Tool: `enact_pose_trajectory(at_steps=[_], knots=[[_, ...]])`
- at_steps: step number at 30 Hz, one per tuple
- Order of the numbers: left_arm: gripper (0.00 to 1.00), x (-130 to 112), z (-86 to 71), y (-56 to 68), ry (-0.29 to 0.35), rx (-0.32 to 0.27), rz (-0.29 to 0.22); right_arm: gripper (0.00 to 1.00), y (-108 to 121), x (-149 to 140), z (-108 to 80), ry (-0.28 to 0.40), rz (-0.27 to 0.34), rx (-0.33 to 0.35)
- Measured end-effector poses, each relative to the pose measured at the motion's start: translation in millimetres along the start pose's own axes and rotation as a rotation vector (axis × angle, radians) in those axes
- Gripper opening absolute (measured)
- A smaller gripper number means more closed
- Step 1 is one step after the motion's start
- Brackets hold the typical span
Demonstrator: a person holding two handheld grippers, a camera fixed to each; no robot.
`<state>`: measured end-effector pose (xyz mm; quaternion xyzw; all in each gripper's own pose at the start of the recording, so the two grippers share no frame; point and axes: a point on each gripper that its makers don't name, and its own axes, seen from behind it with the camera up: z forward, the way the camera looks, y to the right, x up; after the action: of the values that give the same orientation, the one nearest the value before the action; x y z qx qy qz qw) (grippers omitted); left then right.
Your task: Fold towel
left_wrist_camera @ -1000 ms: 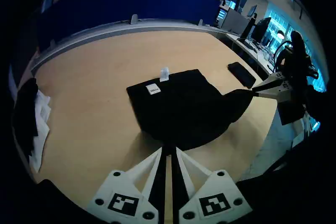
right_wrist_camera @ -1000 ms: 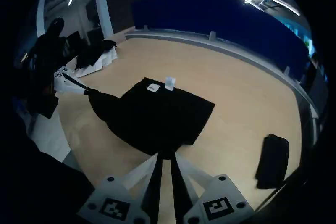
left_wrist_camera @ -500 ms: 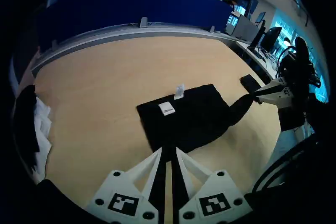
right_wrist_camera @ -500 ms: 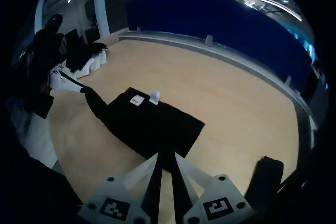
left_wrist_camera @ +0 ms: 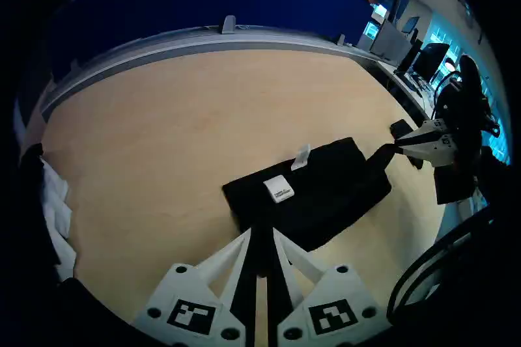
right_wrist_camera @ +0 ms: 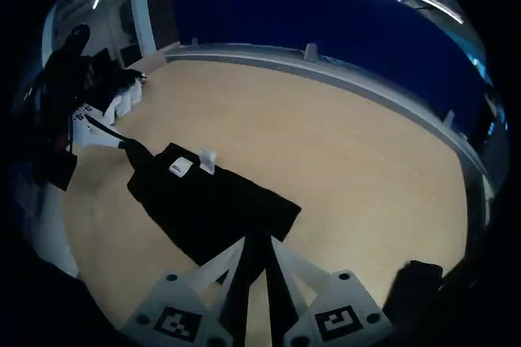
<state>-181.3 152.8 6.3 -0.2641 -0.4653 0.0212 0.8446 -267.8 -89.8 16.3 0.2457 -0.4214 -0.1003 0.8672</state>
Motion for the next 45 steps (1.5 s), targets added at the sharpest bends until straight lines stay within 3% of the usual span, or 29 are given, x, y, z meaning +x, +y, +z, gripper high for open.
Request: enact_pose_trajectory(at_steps=[13,17,25,27,31,33,35,45], knots=[[0.10,-6.7,38.9,-18.5,-0.052,0.008,0.008,0.13,14.2,-9.9,36.4,-0.030,0.089,-0.018],[0.16,-4.2,46.3,-23.7,-0.048,0.013,0.013,0.13,19.0,-7.8,41.9,-0.026,0.093,-0.038],[0.39,2.5,52.4,-34.1,-0.036,0.042,0.046,0.17,26.6,-2.2,51.2,-0.019,0.071,-0.079],[0.47,4.0,52.9,-36.5,-0.034,0.049,0.053,0.26,29.5,-0.1,52.4,-0.014,0.068,-0.093],[0.79,5.7,52.6,-41.1,-0.029,0.064,0.067,0.67,35.1,2.9,51.7,-0.002,0.058,-0.118],[0.91,6.2,51.5,-43.2,-0.024,0.072,0.074,0.82,37.0,3.3,50.5,0.002,0.054,-0.128],[0.93,6.4,49.6,-45.5,-0.017,0.082,0.078,0.94,38.3,2.9,48.5,0.006,0.052,-0.136],[0.93,-4.3,32.2,-45.4,0.004,0.095,0.058,0.96,30.0,-13.0,36.0,0.006,0.054,-0.126]])
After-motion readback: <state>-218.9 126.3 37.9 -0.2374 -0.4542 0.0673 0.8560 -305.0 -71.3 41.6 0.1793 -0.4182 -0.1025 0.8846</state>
